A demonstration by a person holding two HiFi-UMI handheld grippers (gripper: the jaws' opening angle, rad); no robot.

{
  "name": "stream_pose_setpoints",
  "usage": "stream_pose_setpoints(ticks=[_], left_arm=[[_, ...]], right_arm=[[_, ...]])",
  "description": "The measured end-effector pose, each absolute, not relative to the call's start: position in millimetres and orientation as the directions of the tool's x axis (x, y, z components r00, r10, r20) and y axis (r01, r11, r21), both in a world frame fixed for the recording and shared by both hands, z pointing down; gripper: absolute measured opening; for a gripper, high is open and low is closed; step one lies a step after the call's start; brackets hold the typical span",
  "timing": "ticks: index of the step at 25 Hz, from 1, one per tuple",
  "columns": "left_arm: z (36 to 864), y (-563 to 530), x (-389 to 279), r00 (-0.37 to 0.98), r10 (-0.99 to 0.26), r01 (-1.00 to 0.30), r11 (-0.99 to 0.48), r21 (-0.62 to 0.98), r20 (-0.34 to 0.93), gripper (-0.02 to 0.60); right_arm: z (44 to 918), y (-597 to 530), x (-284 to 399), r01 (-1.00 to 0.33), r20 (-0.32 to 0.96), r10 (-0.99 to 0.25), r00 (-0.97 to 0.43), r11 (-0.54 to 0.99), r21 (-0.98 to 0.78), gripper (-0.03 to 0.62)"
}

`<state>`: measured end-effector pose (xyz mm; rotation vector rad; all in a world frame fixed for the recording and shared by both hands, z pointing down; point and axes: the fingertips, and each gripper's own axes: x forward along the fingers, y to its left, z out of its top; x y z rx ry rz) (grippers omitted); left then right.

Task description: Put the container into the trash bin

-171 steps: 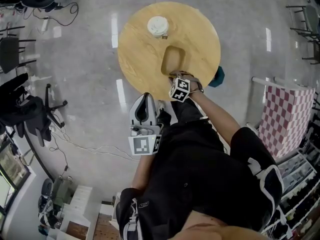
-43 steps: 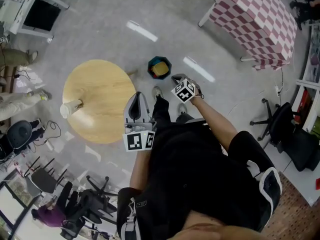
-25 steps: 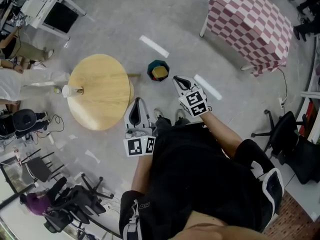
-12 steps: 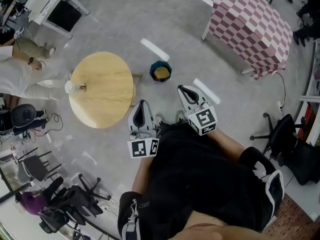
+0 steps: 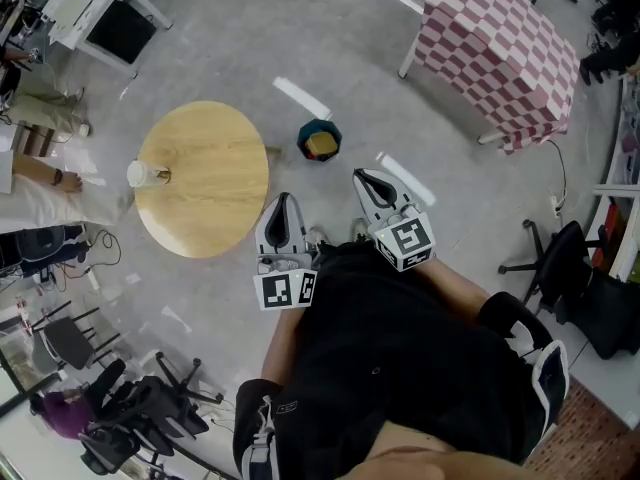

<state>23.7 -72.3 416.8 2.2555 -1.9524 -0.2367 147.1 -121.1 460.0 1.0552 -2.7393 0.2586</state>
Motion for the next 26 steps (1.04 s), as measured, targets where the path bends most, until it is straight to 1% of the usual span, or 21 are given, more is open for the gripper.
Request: stream_pose_setpoints(ticks=[11,26], left_arm=[[421.2,-68.3,1.0,0.146,-0.989,-0.961,-0.146,0.233,-0.017,0.009],[422.6,-68.1,-11.1,0.163,-0.986,-0.956,-0.164,0.243,-0.022,0.009]], right_arm=[[462.4,-118.3,125.7,-0.683,0.255,-0.647,-0.718,0.725,-0.084,0.028],[465.3,-116.8,112.8,-0.695,0.262,-0.658,-0.706,0.715,-0.078,0.028]])
